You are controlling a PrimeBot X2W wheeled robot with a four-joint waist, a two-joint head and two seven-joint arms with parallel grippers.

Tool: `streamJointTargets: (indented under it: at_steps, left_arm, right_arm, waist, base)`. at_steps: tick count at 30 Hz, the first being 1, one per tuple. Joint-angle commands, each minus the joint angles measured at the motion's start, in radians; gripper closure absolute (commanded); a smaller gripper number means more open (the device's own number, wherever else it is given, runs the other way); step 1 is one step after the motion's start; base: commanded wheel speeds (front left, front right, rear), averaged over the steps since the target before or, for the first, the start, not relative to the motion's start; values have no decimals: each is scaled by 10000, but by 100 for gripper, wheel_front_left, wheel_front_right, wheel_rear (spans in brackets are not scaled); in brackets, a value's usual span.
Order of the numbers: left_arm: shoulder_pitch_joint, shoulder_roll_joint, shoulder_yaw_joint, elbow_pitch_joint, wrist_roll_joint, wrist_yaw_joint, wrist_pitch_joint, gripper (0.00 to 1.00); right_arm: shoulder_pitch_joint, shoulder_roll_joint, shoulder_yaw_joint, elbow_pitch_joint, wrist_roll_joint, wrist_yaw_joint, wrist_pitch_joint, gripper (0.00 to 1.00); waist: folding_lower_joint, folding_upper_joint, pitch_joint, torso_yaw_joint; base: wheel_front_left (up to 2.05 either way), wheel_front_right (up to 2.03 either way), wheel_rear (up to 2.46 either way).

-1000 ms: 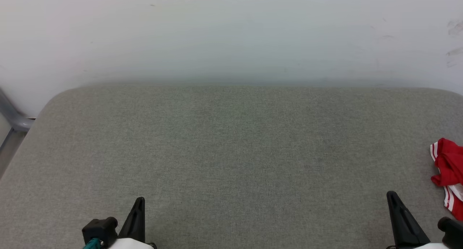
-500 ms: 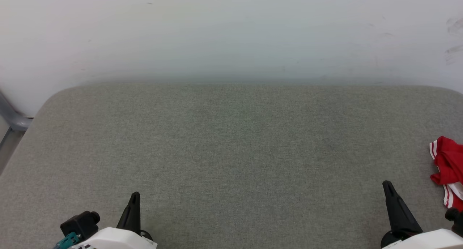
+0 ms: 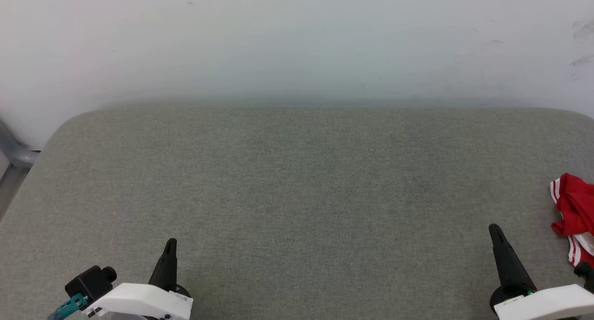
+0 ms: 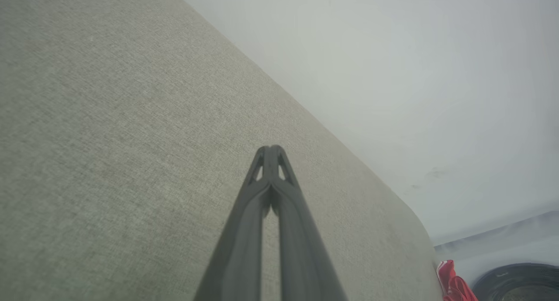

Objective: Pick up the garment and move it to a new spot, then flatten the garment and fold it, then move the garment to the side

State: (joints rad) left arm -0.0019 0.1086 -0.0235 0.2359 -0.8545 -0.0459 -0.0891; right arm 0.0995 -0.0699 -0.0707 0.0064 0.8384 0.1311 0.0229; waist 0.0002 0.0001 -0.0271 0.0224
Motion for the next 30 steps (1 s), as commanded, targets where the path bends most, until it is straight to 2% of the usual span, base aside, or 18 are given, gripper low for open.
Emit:
streamJointTargets:
  at_steps: [1,30]
  left_arm:
    - [-277,-33,114,-82,-398,-84,108,100]
    - [-649,-268,659,-12,-3432,-432,938,100]
  right_arm:
    - [-287,-105,13,32,448,-1,24,100]
    - [-1089,-121,13,1018,3683,-2,250,100]
  waist:
    - [-1,-1,7,-6]
    - [-1,-1,107,-79]
  base:
    - [0,0,0]
    - [0,0,0]
